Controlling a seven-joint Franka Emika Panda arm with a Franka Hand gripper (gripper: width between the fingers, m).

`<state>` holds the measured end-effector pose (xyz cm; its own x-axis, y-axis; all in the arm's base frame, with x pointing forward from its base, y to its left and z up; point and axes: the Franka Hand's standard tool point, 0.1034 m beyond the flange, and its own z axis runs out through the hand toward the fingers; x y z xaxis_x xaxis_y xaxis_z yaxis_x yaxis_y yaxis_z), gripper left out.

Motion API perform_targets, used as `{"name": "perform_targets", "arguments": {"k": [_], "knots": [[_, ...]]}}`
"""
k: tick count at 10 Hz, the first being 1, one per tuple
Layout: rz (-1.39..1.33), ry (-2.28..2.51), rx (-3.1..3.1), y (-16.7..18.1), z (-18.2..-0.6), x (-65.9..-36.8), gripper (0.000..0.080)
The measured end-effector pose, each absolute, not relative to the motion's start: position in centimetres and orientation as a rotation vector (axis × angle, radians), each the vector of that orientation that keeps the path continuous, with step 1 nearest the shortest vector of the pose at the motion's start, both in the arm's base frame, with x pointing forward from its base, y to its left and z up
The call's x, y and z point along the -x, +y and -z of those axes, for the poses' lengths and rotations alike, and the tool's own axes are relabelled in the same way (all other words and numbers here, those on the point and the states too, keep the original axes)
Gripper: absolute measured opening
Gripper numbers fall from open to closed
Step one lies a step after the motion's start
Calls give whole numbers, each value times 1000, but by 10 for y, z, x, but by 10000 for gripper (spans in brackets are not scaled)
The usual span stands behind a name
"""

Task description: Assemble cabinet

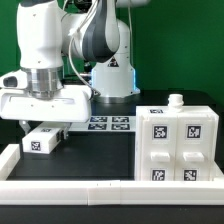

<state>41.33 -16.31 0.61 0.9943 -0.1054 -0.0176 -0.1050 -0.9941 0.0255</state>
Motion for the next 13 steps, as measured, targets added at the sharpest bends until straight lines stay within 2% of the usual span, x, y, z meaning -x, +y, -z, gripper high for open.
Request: {"name": "perform_targets", "arguments": {"k": [6, 13], "knots": [[-33, -83, -3101, -141, -11, -426, 540], [-19, -85, -3191, -60, -116, -483, 541]]}}
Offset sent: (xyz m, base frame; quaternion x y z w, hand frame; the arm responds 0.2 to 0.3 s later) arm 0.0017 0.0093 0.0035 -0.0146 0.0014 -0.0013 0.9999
